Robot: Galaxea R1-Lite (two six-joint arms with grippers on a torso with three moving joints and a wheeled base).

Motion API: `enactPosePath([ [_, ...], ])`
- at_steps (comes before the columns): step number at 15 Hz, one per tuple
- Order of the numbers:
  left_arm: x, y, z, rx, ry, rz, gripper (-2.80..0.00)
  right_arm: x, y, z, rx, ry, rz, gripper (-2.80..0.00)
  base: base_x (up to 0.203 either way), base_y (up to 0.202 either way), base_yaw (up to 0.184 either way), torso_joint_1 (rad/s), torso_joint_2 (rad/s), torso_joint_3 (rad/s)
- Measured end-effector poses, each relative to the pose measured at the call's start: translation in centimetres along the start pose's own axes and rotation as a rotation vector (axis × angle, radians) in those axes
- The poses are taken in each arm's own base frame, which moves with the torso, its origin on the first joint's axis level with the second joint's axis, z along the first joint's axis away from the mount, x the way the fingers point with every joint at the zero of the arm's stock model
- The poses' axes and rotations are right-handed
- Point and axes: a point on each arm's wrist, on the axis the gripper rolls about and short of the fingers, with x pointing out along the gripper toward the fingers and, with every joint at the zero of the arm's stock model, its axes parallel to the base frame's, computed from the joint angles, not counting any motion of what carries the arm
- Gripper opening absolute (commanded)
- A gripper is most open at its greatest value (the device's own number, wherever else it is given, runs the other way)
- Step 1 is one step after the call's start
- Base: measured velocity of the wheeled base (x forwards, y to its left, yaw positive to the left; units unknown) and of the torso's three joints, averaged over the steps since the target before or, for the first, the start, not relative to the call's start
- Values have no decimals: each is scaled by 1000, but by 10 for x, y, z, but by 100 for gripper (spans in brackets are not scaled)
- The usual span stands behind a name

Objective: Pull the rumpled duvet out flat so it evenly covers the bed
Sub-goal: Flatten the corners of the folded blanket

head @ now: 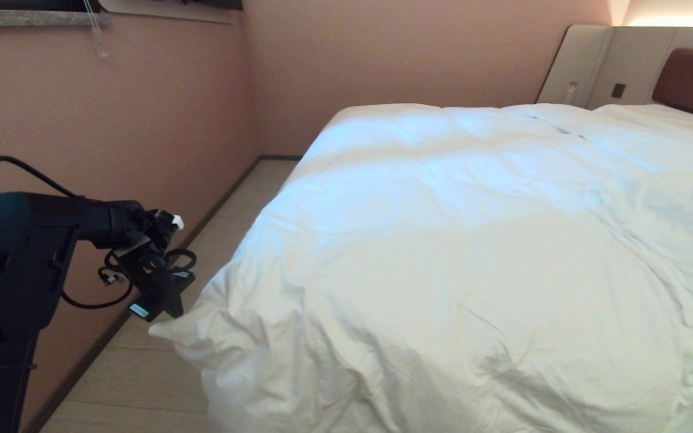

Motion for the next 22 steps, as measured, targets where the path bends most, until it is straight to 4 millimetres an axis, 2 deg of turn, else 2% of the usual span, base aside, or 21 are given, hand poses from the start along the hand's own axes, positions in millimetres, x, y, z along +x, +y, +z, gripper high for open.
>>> enactPosePath([
  [5, 14, -2, -16, 96, -30, 81, -280, 0, 0, 0, 0, 0, 0, -280, 0, 0, 0, 0, 0, 0],
  [9, 23, -5, -44, 205, -25, 137, -280, 0, 0, 0, 0, 0, 1, -280, 0, 0, 0, 0, 0, 0],
  [15, 13, -10, -79, 305, -14, 140, -280, 0, 0, 0, 0, 0, 0, -280, 0, 0, 0, 0, 0, 0],
  [18, 9, -5, -78, 334, -33, 160, -280, 0, 0, 0, 0, 0, 0, -280, 0, 0, 0, 0, 0, 0],
  [20, 4, -1, -67, 310, -64, 165, -280, 0, 0, 0, 0, 0, 0, -280, 0, 0, 0, 0, 0, 0],
  [22, -11, 3, -52, 271, -88, 140, -280, 0, 0, 0, 0, 0, 0, -280, 0, 0, 0, 0, 0, 0],
])
